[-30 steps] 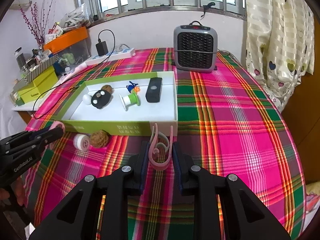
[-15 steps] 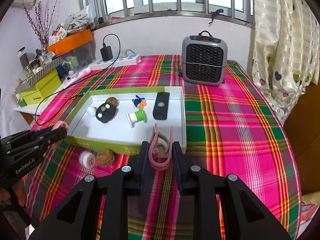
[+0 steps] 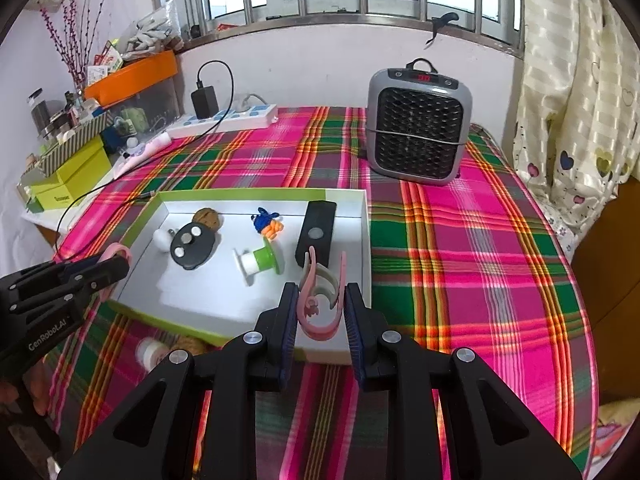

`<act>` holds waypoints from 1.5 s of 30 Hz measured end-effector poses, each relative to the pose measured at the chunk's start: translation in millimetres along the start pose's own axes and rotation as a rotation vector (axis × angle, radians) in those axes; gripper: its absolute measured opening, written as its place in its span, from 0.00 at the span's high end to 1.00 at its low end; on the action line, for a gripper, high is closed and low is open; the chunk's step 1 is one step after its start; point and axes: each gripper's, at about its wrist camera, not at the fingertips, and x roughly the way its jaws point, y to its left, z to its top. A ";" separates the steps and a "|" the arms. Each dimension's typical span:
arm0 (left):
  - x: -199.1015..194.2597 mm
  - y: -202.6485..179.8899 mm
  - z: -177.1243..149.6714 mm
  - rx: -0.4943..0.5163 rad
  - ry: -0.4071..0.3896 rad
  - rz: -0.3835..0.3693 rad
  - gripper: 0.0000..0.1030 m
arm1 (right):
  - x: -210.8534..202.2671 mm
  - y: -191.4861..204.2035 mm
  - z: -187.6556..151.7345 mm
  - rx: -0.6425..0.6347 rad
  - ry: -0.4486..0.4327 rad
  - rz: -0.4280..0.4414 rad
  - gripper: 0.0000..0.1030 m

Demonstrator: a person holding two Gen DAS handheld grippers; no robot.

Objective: Organize objects
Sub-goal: 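Lower the pink cylinder into the box with left tool while right tool lowers the pink clip in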

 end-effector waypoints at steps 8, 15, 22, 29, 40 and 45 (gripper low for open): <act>20.0 1.6 5.9 0.005 0.034 0.015 0.85 | 22.5 -3.2 5.8 -0.001 0.044 0.000 0.77; 32.9 3.7 6.3 -0.004 0.057 0.023 0.85 | 36.7 -3.9 7.8 -0.012 0.075 0.005 0.77; 39.4 3.0 5.3 -0.001 0.068 0.032 0.85 | 42.2 -3.2 8.3 -0.021 0.084 0.009 0.77; 42.4 2.6 5.0 0.003 0.073 0.032 0.84 | 42.9 0.2 5.9 -0.037 0.096 0.018 0.77; 43.8 0.3 3.0 0.008 0.081 0.026 0.84 | 44.8 3.9 4.1 -0.051 0.124 -0.004 0.77; 43.9 0.2 2.6 0.010 0.082 0.030 0.84 | 46.1 4.7 4.3 -0.055 0.129 -0.004 0.77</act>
